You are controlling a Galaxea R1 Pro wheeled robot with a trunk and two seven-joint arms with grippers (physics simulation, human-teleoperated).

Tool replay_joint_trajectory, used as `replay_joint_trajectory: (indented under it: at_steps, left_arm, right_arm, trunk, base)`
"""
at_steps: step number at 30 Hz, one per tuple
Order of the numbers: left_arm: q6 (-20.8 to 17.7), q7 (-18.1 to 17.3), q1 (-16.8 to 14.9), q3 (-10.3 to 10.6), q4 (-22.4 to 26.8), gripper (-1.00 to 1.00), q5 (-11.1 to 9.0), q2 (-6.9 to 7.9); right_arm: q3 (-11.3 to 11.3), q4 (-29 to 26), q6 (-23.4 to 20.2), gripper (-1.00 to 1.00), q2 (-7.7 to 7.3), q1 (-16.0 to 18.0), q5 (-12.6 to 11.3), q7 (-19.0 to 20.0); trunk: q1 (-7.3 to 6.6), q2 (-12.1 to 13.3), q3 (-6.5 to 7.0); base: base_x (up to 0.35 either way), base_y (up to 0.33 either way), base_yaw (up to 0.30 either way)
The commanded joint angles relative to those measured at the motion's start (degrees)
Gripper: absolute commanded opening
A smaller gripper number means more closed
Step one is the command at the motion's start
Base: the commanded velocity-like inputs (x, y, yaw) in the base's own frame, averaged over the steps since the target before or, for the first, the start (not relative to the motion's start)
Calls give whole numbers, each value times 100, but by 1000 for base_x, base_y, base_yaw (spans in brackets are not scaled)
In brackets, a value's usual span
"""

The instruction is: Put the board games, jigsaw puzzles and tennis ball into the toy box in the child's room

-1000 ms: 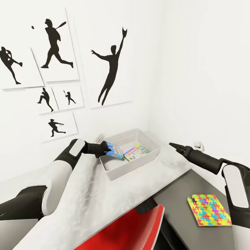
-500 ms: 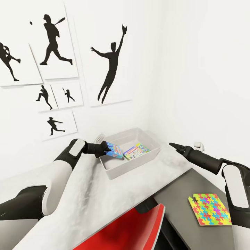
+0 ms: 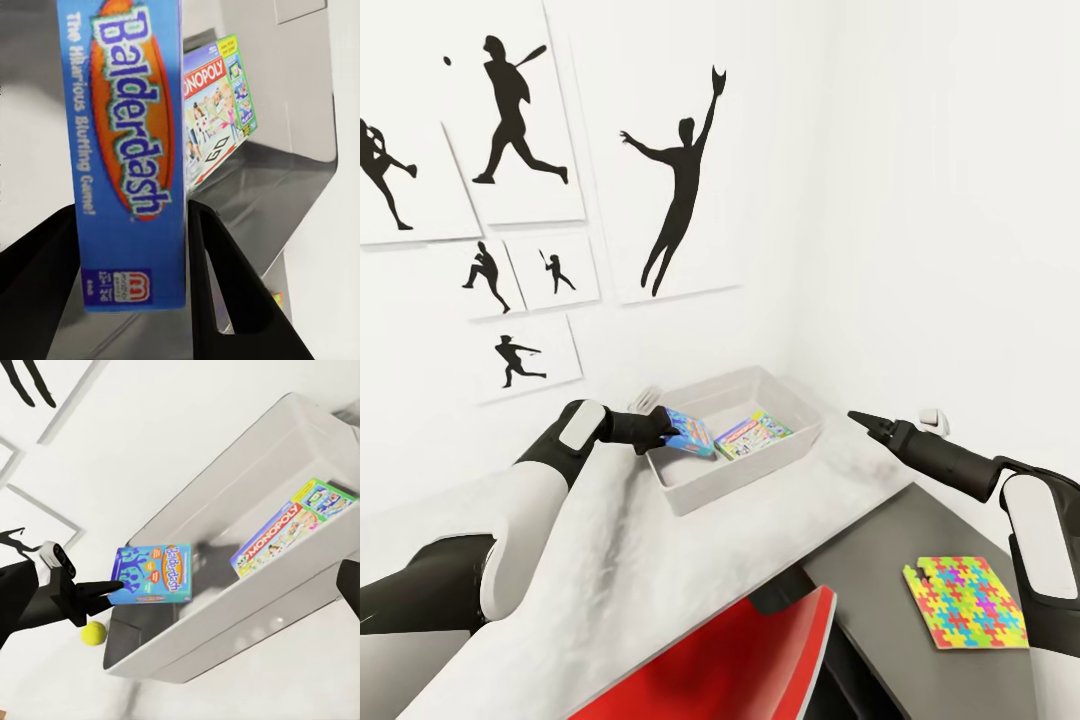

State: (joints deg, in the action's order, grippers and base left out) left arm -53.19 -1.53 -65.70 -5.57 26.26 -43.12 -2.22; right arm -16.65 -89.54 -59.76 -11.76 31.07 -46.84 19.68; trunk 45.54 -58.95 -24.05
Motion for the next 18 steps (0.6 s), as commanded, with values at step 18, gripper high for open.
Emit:
replay_joint_trajectory:
  at_steps: [18]
  left_arm:
    - [-33, -21, -5, -49, 2, -100, 31, -7]
  right_arm:
    - [-5, -2, -24, 100, 7, 6, 52, 62]
  trunk:
    - [111, -207, -97]
  base:
    - [0, 0, 0]
